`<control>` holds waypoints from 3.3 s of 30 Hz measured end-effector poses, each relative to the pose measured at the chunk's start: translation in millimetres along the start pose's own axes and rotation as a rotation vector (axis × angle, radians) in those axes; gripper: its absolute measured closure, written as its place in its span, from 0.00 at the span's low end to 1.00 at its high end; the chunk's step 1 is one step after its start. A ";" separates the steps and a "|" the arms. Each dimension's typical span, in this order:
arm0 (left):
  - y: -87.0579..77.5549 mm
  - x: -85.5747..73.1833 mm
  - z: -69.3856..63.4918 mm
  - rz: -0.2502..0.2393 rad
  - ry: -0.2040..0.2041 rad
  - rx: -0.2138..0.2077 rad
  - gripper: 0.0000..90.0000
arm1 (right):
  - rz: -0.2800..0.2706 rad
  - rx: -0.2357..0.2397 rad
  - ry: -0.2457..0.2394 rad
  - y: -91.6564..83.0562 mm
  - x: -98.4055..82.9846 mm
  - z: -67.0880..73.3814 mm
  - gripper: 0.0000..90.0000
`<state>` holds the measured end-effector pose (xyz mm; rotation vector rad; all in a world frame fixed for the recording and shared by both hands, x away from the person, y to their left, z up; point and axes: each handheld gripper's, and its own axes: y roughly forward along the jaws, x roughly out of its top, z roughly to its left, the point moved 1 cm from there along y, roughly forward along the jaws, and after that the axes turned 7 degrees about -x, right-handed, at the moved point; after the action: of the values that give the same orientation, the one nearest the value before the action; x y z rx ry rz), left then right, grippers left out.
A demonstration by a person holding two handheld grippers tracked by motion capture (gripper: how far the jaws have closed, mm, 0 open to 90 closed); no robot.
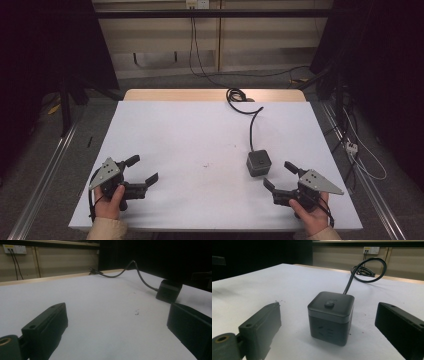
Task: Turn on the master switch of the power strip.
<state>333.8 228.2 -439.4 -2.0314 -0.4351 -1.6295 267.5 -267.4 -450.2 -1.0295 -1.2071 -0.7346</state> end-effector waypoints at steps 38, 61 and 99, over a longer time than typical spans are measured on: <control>-6.8 1.0 0.4 -0.025 0.006 -0.001 0.03 | 0.037 -0.022 0.036 9.1 12.6 -3.9 0.27; -13.1 -0.5 0.4 -0.030 0.009 0.004 0.03 | 0.039 -0.005 0.035 17.4 21.5 -3.1 0.51; -9.0 -0.3 -1.2 -0.028 0.009 0.005 0.03 | 0.099 0.039 -0.015 22.2 26.7 -6.2 0.82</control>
<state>328.0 235.0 -437.9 -2.0221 -0.4665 -1.6514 295.9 -262.9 -429.7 -1.0562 -1.1708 -0.6244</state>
